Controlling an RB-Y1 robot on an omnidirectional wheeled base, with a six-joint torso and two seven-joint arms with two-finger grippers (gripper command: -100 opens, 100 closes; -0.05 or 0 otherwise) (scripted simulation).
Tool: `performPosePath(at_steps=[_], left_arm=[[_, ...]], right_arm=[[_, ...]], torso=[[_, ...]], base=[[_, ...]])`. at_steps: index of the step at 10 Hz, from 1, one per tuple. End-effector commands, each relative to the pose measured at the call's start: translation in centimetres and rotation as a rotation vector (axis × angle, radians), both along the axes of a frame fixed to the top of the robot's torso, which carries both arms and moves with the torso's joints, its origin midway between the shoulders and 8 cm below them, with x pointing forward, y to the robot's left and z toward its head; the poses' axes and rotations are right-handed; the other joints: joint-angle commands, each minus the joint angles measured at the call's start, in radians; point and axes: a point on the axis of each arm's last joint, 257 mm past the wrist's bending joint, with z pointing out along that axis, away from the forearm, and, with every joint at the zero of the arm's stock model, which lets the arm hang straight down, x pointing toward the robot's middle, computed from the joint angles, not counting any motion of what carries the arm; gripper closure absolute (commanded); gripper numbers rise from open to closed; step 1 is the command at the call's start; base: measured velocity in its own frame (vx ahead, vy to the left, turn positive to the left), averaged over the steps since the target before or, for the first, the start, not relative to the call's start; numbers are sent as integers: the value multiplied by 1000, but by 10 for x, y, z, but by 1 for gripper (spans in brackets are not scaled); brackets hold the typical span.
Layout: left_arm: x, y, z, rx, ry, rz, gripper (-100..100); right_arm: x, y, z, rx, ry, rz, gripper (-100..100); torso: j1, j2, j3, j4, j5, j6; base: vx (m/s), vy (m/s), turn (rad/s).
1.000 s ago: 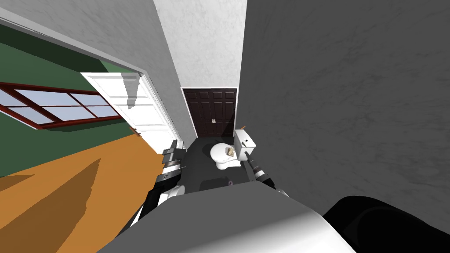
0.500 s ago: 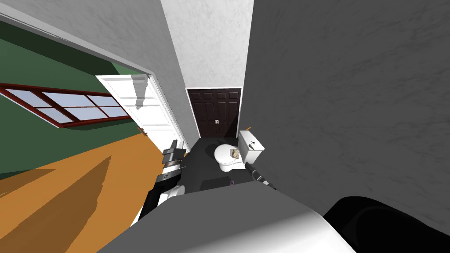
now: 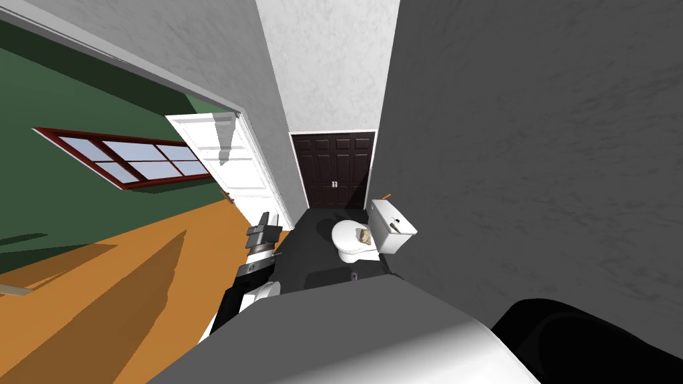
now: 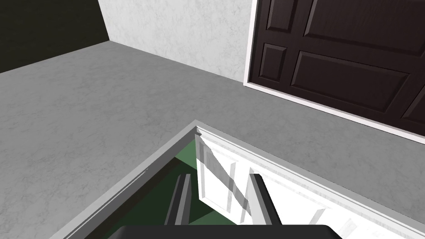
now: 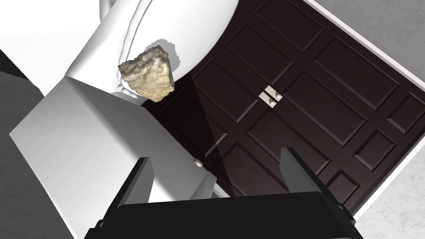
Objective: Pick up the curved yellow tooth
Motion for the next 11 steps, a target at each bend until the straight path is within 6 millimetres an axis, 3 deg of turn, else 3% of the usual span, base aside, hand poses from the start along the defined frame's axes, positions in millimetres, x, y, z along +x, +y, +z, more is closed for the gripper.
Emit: performPosePath(at_steps=[1, 2, 3, 4, 5, 6, 7, 8, 9, 10, 11], left_arm=[[0, 0, 0, 0, 0, 0, 0], [0, 0, 0, 0, 0, 0, 0], [0, 0, 0, 0, 0, 0, 0], [0, 0, 0, 0, 0, 0, 0], [0, 0, 0, 0, 0, 0, 0], [0, 0, 0, 0, 0, 0, 0], [0, 0, 0, 0, 0, 0, 0], [0, 0, 0, 0, 0, 0, 0], [0, 0, 0, 0, 0, 0, 0], [0, 0, 0, 0, 0, 0, 0], [0, 0, 0, 0, 0, 0, 0]], right_arm=[[-32, -20, -23, -68, 91, 20, -100], [-32, -21, -22, -69, 92, 21, -100], [-53, -39, -36, -116, 149, 35, -100], [-53, -39, -36, -116, 149, 35, -100], [-73, -59, -48, -160, 204, 45, -100], [-73, -60, -47, -163, 205, 48, -100], [-90, -81, -55, -210, 253, 62, -100], [-92, -83, -56, -212, 259, 59, -100], [-106, -103, -60, -254, 300, 71, -100], [-110, -107, -62, -261, 310, 70, -100], [-126, -134, -65, -312, 358, 79, -100]], torso=[[0, 0, 0, 0, 0, 0], [1, 0, 0, 0, 0, 0], [-2, 0, 0, 0, 0, 0], [-2, 2, 1, 0, -1, 0], [-4, 2, 1, 0, -1, 0], [-4, 2, 1, 0, -1, 0], [-4, 2, 1, 0, -1, 0], [-3, 2, 1, 1, -1, 0], [-4, 3, 2, 1, -1, 0], [-4, 3, 2, 1, -1, 0], [-4, 3, 2, 1, -1, 0]], base=[[68, 128, 130], [49, 84, 47], [29, 72, 122], [33, 52, 49], [39, 63, 99], [31, 57, 57], [26, 73, 117], [18, 56, 52], [21, 63, 103], [19, 56, 62], [18, 77, 118]])
